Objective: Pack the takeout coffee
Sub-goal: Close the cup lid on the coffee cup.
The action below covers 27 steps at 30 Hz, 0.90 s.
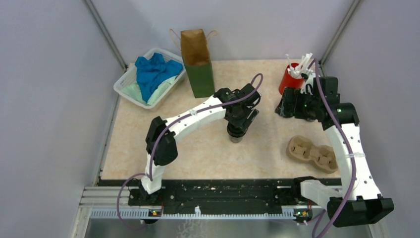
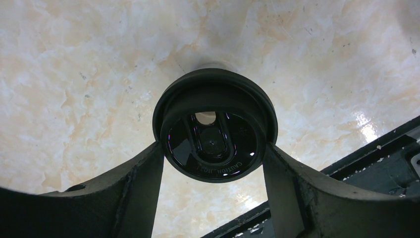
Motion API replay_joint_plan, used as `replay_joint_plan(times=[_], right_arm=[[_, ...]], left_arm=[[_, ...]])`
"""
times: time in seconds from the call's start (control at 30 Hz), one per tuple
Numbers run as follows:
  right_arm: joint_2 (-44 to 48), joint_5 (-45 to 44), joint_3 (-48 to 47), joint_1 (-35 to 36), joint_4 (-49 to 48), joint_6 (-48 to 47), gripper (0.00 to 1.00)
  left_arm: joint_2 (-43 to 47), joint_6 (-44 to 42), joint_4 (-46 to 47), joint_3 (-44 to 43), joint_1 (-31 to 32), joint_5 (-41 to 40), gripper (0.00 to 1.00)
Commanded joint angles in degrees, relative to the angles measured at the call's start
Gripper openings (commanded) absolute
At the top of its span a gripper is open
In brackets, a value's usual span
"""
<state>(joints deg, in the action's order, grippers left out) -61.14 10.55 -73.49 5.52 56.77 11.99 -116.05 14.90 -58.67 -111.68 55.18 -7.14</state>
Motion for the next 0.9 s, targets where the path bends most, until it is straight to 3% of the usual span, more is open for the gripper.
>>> replay_joint_plan(times=[0.0,0.87], right_arm=[[1.1,0.2,0.1,0.5,-1.8,-0.5,0.96],[1.6,0.4,0.4,0.5,-1.8,-0.3,0.96]], left_arm=[[0.2,-0.1,-1.7,-0.9,0.1,-0.8,0.71],[-2.5,-1.2,-1.2,-1.6,0.1,-0.8,0.77]])
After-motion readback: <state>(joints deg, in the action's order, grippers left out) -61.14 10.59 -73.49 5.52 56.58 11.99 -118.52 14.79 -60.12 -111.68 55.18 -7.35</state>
